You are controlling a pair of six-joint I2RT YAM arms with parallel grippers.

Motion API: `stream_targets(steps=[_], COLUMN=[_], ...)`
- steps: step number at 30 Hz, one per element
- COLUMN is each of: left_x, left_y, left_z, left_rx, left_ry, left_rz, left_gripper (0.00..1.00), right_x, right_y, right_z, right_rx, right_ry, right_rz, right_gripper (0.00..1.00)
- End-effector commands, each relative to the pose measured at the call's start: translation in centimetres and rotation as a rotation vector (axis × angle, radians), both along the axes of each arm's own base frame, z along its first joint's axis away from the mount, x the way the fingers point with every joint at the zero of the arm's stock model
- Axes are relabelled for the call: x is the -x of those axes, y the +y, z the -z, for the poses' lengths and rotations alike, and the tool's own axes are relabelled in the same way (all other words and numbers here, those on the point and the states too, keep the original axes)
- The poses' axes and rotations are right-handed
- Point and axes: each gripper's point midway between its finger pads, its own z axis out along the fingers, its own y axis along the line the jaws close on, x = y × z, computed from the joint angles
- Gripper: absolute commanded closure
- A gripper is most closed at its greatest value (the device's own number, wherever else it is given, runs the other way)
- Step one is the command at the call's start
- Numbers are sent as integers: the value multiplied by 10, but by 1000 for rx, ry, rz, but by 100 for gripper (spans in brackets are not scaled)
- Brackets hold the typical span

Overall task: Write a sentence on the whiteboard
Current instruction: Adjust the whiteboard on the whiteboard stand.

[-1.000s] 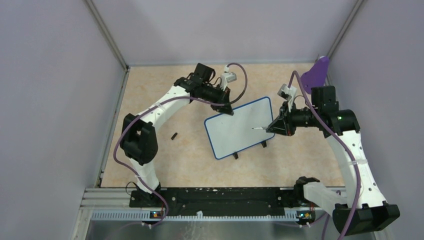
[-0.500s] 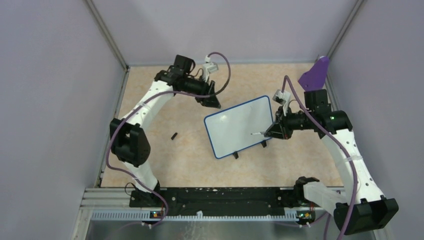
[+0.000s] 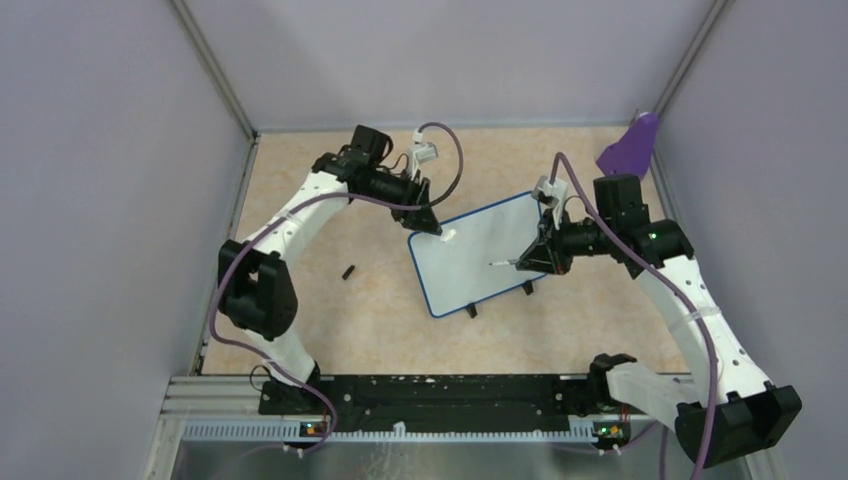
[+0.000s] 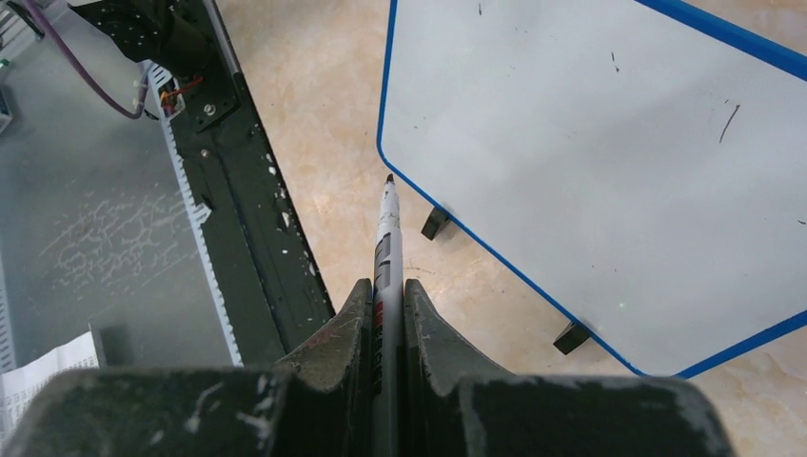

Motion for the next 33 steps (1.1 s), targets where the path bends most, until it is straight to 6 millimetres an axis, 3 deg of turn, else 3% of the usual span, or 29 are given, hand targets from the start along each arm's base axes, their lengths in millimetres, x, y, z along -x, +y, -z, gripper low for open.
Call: stream_targets(steps=[1, 4, 10, 14, 22, 33], left_x=[-7, -5, 9, 13, 36, 42], left_y=[-21, -32, -48, -53, -51, -50], left_z=[-1, 9, 29, 36, 54, 63], left_rx=[46, 60, 39, 14, -25, -47], left_ry=[-8, 49, 114, 127, 208, 245], left_rz=[51, 85, 137, 158, 175, 140], left_gripper=[41, 50, 86, 100, 100, 100], right_x=[-2, 1, -3, -4, 6, 3], right_y=[4, 2, -1, 3, 9, 26], right_z=[-21, -16, -7, -4, 6, 12], right_rx=[-27, -17, 35, 38, 55, 90], right_ry=[-78, -76, -104, -99, -96, -138], right_rz=[-3, 0, -3, -26, -58, -74], right_gripper=[100, 100, 100, 100, 100, 100])
